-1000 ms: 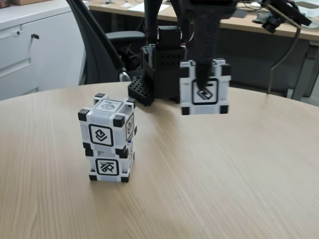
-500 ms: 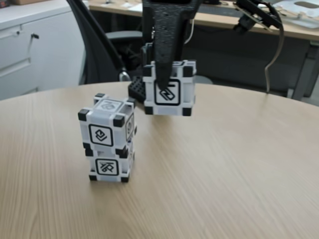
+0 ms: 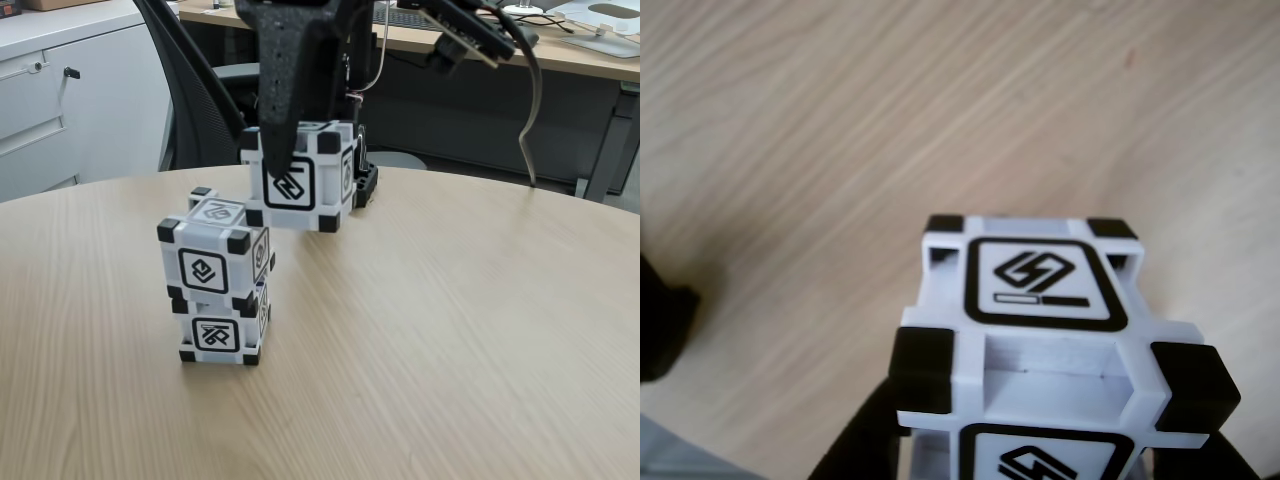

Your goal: Stack cubes from left to right.

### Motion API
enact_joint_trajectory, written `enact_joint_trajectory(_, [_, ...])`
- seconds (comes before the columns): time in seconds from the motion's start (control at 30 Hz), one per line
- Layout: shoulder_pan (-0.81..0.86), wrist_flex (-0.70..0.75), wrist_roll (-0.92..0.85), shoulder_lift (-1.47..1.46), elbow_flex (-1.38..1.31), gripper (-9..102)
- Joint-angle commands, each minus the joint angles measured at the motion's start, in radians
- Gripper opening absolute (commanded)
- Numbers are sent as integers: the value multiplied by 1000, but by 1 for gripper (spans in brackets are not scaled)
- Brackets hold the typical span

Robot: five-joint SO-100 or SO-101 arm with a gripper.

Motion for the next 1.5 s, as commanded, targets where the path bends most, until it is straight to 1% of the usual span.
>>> enact_joint_trajectory(0.0, [11, 9, -3, 38, -17, 0])
enact_joint_trajectory(0.53, [11, 15, -17, 43, -25, 0])
enact_joint_trajectory(0.73, [9, 15, -38, 109, -26, 0])
enact_joint_trajectory(1.0, [14, 15, -48, 112, -17, 0])
enact_joint_trajectory(1.47, [189, 5, -130, 94, -25, 0])
